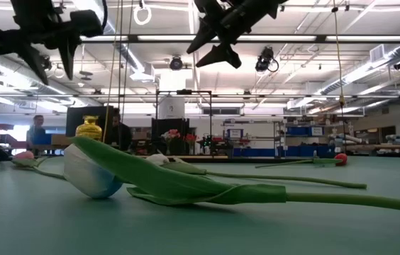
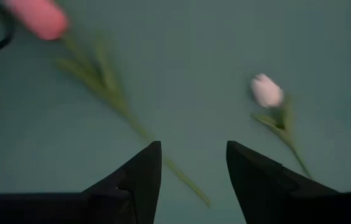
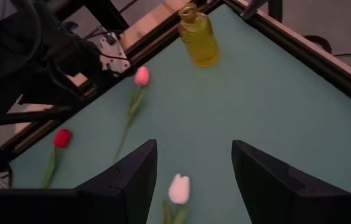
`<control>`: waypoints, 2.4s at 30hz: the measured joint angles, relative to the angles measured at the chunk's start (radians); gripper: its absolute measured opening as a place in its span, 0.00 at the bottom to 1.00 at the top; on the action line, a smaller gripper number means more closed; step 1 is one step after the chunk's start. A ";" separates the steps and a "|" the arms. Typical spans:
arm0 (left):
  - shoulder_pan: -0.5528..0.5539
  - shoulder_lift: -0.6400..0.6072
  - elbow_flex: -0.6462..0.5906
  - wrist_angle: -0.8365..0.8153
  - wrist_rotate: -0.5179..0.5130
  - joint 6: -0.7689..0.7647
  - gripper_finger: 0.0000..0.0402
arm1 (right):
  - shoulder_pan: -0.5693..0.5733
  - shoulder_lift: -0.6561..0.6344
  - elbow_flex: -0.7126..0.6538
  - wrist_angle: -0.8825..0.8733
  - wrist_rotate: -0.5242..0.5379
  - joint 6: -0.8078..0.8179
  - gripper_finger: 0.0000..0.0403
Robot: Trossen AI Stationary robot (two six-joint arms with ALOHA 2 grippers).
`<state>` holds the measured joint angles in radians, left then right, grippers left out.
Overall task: Sort flowers into vase by color
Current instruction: Put the pink tulip into the transparent vase
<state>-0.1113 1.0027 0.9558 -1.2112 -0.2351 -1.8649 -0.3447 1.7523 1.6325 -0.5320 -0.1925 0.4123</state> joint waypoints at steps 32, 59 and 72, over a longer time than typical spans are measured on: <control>0.059 0.283 -0.402 0.483 0.140 -0.424 0.46 | -0.182 0.000 0.000 -0.171 -0.176 -0.222 0.53; 0.073 0.270 -0.244 0.468 -0.018 0.079 0.03 | -0.179 0.001 0.000 -0.166 -0.270 -0.140 0.49; 0.216 0.267 0.092 0.803 -0.054 1.048 0.03 | -0.065 -0.018 0.000 -0.141 -0.466 -0.071 0.49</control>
<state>0.1048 1.2694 1.0483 -0.4086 -0.2887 -0.8169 -0.4097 1.7344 1.6325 -0.6729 -0.6584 0.3413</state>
